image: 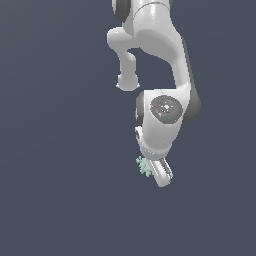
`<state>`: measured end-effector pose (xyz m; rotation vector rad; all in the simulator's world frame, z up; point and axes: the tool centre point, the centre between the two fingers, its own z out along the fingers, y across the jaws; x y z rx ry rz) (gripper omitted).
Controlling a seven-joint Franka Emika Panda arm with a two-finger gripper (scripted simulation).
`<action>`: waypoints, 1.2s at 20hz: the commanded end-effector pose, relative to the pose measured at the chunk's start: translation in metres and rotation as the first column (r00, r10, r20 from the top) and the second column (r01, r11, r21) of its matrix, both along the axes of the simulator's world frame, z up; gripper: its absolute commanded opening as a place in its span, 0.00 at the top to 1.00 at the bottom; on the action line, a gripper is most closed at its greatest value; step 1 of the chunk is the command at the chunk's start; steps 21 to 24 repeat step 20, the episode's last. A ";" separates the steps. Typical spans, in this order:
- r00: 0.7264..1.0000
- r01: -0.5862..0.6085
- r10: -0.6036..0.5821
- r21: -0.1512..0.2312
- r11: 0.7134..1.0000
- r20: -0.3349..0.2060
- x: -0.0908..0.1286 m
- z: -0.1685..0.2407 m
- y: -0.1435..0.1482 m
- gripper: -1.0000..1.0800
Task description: Pick up the object and move it to a goal position.
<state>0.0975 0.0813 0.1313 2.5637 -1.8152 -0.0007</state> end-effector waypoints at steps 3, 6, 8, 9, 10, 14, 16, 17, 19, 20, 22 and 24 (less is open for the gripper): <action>1.000 0.000 0.000 0.000 1.000 0.000 -0.003 0.043 0.025 1.00; 1.000 0.000 0.000 0.000 1.000 0.000 -0.004 0.067 0.039 1.00; 1.000 0.000 0.000 -0.001 1.000 0.001 -0.005 0.080 0.047 1.00; 1.000 0.000 0.000 -0.001 1.000 0.001 -0.005 0.085 0.050 1.00; 1.000 0.000 0.000 -0.001 1.000 0.001 -0.005 0.090 0.053 1.00; 1.000 0.000 0.000 -0.001 1.000 0.001 -0.005 0.102 0.060 1.00; 1.000 0.000 0.000 -0.001 1.000 0.001 -0.004 0.103 0.061 1.00; 1.000 0.000 0.000 0.000 1.000 0.001 -0.004 0.103 0.061 1.00; 1.000 0.000 0.000 0.000 1.000 0.001 -0.004 0.102 0.061 1.00; 1.000 0.000 0.000 0.000 1.000 0.001 -0.004 0.101 0.060 1.00; 1.000 0.000 0.000 0.000 1.000 0.001 -0.004 0.101 0.060 1.00; 1.000 0.000 0.000 0.000 1.000 0.001 -0.004 0.101 0.060 1.00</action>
